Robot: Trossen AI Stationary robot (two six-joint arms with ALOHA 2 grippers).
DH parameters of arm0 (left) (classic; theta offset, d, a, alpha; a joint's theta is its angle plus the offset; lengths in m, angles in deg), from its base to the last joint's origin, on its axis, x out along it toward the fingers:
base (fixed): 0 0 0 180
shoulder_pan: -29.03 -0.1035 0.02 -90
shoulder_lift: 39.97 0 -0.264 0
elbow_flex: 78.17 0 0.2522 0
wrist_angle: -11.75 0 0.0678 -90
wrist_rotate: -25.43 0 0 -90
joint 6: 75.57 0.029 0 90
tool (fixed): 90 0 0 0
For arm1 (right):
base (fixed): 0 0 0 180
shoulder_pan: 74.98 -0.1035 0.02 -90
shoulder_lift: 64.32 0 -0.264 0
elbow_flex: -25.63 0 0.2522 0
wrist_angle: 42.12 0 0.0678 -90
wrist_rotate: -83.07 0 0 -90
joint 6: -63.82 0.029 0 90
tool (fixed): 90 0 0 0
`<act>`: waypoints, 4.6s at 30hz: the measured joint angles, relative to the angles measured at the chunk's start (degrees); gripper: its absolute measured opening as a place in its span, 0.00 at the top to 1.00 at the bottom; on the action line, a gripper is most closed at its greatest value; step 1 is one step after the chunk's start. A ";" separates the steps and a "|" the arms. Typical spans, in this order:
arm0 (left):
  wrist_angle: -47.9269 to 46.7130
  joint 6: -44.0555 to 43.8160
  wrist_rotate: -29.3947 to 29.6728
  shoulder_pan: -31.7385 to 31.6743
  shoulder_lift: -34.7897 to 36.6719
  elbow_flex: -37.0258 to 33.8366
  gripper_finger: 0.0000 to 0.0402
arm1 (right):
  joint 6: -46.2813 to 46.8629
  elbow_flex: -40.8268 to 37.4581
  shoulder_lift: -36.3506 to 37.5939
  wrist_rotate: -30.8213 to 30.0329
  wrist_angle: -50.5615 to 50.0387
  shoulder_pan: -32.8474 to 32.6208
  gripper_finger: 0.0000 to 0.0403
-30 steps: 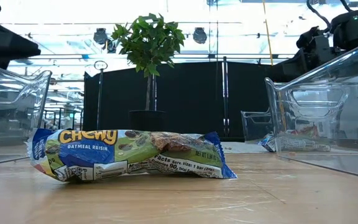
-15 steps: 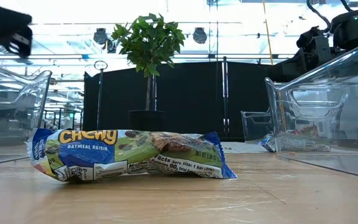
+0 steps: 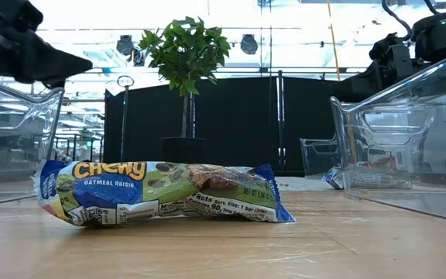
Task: Pick and place Granola Bars by type
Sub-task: Put the yellow granola bar into the bottom left transparent bin
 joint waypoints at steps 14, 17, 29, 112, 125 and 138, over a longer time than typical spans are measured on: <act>-7.71 -7.27 -23.20 -28.59 1.66 0.02 0.97 | 0.46 0.00 -0.01 0.04 -2.34 0.00 0.65; -7.86 -10.40 -25.01 -32.74 1.61 0.93 0.96 | 0.47 0.00 -0.01 0.04 -3.44 0.00 0.65; -42.27 -14.24 -23.69 -45.33 -15.61 29.99 0.99 | 0.46 0.00 -0.01 0.00 -3.38 0.00 0.65; -59.63 -24.86 -29.66 -43.25 -72.29 51.54 0.47 | 0.90 0.00 0.01 0.09 -4.28 -0.02 0.65; -57.80 -25.73 -29.42 -43.05 -74.93 51.50 0.54 | 0.91 0.00 0.01 0.09 -4.27 -0.02 0.65; -58.09 -24.44 -29.21 -42.79 -79.72 51.63 0.53 | 0.90 0.00 0.01 0.14 -4.26 -0.02 0.65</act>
